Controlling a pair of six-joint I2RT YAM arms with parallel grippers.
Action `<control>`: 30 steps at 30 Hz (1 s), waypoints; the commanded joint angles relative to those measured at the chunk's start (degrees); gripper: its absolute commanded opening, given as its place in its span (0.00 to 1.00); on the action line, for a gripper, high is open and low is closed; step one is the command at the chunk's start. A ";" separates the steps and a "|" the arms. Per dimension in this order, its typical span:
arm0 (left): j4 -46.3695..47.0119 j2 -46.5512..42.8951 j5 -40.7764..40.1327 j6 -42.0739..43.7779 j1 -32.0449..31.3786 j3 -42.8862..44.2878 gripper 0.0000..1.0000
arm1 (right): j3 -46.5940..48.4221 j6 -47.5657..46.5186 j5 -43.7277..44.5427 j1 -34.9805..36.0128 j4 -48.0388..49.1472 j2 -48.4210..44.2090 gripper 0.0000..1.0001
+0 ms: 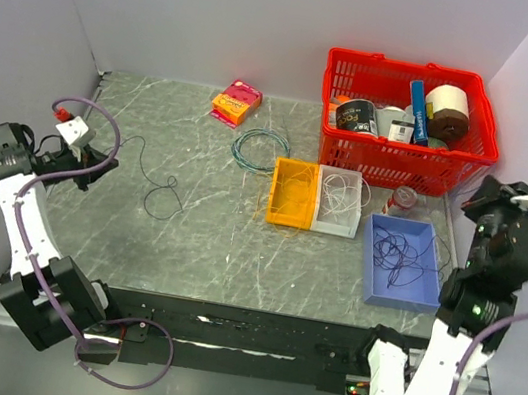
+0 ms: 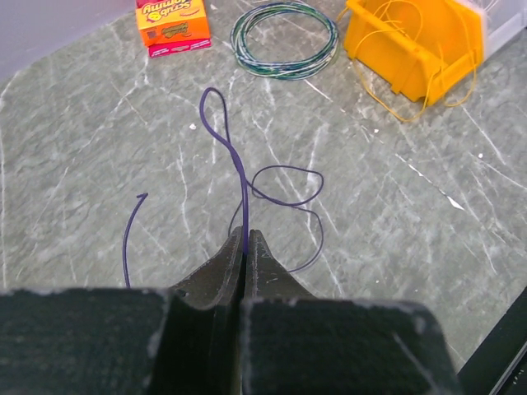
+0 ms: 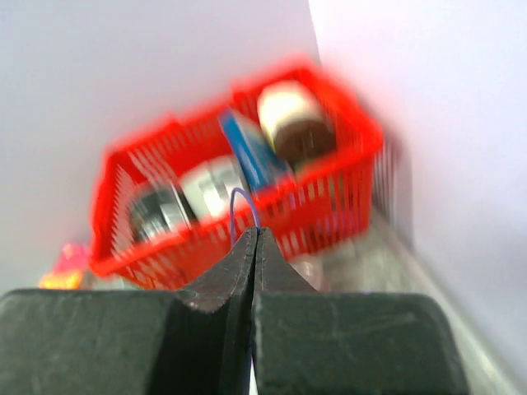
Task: Untangle the cables
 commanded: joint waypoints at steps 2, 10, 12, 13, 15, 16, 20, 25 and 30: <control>-1.78 0.42 4.36 3.51 -0.38 1.83 0.01 | 1.72 -1.68 1.99 -0.48 0.50 -1.22 0.00; -5.55 0.95 4.28 7.73 -0.56 2.53 0.01 | -13.48 -0.19 5.66 -0.57 2.52 -3.25 0.00; -6.70 0.86 4.45 8.61 -0.47 2.88 0.01 | -16.03 0.42 6.29 -0.74 3.48 -3.60 0.00; -6.87 0.86 4.45 9.05 -0.56 2.97 0.01 | -16.83 0.69 6.99 -0.92 3.83 -3.69 0.00; -6.79 0.86 4.80 9.14 -0.47 2.97 0.01 | -19.28 1.21 8.22 -0.92 4.27 -3.86 0.00; -6.87 0.78 4.89 9.05 -0.47 2.88 0.01 | -20.25 1.39 9.10 -1.09 4.71 -3.95 0.00; -6.96 0.78 5.16 9.31 -0.56 2.53 0.01 | -25.44 3.58 12.27 -3.46 7.25 -5.00 0.00; -6.53 0.69 4.72 9.40 -0.65 2.00 0.01 | -33.00 11.31 8.68 -9.78 10.25 -3.87 0.00; -7.22 0.51 4.37 10.45 -0.56 2.09 0.01 | -37.49 12.56 -0.63 -10.68 16.13 3.42 0.00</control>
